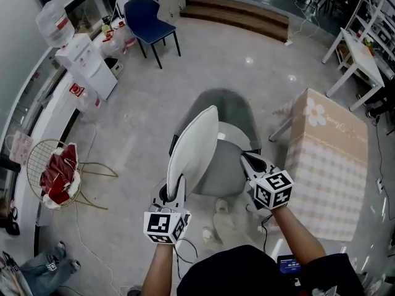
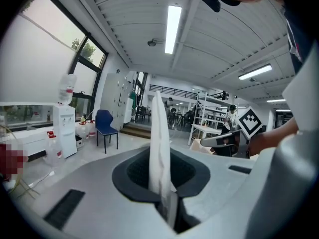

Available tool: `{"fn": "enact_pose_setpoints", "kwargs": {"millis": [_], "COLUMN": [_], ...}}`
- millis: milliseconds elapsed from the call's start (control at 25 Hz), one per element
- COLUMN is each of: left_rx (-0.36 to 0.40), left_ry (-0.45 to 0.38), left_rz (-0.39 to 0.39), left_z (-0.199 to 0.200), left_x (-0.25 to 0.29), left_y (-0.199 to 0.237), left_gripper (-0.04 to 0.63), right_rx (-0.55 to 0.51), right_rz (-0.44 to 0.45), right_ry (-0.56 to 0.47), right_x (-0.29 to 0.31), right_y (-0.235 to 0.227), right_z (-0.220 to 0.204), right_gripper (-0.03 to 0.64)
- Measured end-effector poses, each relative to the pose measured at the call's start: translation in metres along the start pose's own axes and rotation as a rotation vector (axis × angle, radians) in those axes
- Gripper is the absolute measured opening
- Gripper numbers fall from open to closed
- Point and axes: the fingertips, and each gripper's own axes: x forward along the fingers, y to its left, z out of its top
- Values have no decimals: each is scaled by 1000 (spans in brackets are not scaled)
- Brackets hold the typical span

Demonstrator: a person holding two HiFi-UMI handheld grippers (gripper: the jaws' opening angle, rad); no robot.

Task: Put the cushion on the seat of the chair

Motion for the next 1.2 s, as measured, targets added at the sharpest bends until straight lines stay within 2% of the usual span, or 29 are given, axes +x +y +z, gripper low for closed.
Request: {"fn": "enact_pose_setpoints", "kwargs": {"millis": [360, 640, 1200], "left_rx": [2, -43, -23], "left_ry": [92, 141, 211], "left_rz": [-20, -27, -37], "left_z": [-44, -75, -118], "left_x": [19, 39, 72], "left_y": [-2, -4, -6], "left_gripper": [51, 51, 51], "right_rx": [43, 84, 145], "right_rz": [-12, -20, -3], "right_ry": [76, 122, 154], "right_x": [12, 25, 54], "right_y": [-17, -34, -52], "right_z": [-41, -74, -125], "right_gripper": [18, 18, 18]}}
